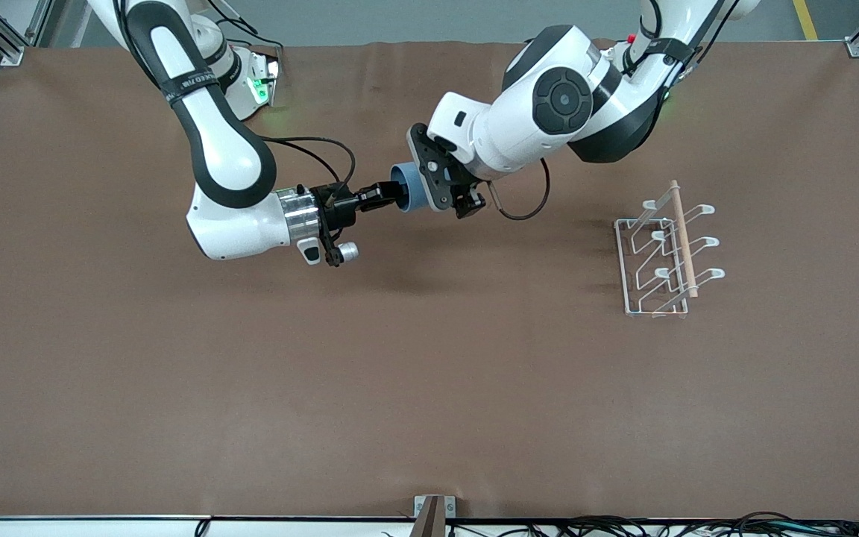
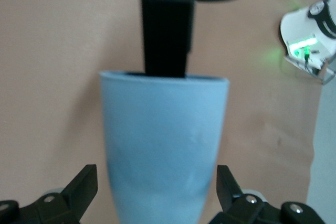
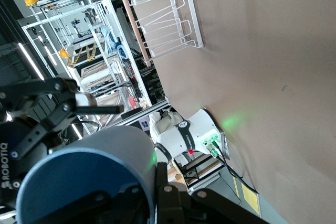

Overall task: Hang cup on cup holder
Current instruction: 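Grasp the cup's base with the left gripper from the right gripper, then open the right gripper while the left gripper carries the cup away, then hang the cup on a rack hook with the left gripper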

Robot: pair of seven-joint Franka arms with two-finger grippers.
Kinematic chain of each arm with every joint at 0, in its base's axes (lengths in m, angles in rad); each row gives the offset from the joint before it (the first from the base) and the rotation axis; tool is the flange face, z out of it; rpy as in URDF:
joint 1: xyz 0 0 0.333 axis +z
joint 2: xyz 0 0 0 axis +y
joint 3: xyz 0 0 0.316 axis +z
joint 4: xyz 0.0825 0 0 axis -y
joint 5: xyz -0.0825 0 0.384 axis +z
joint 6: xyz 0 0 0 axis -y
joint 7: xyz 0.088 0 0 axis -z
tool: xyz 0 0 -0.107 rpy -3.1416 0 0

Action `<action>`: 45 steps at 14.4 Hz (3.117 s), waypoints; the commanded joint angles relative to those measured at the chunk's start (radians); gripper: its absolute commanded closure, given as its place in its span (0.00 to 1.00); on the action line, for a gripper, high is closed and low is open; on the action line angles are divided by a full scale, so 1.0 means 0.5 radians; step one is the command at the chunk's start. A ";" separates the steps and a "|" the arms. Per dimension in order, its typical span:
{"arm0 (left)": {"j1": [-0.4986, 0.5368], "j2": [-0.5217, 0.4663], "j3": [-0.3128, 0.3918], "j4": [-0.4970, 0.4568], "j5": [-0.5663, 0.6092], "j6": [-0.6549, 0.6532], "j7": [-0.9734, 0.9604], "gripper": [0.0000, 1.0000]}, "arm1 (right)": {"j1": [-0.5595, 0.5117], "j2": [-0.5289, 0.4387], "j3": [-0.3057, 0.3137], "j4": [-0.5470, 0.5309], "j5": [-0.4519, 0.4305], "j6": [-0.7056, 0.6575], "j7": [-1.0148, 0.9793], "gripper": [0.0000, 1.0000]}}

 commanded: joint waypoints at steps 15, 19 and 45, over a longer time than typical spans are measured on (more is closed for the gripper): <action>-0.049 0.073 0.004 0.037 -0.014 0.054 -0.046 0.58 | 0.034 -0.017 -0.011 -0.016 0.059 0.025 -0.029 0.97; -0.010 0.055 0.023 0.040 0.010 0.009 -0.037 0.62 | 0.009 -0.005 -0.011 -0.016 0.056 0.000 -0.001 0.01; 0.242 0.113 0.014 -0.239 2.706 -1.160 0.414 1.00 | -0.853 -0.387 -0.244 0.260 -2.699 0.154 0.496 0.00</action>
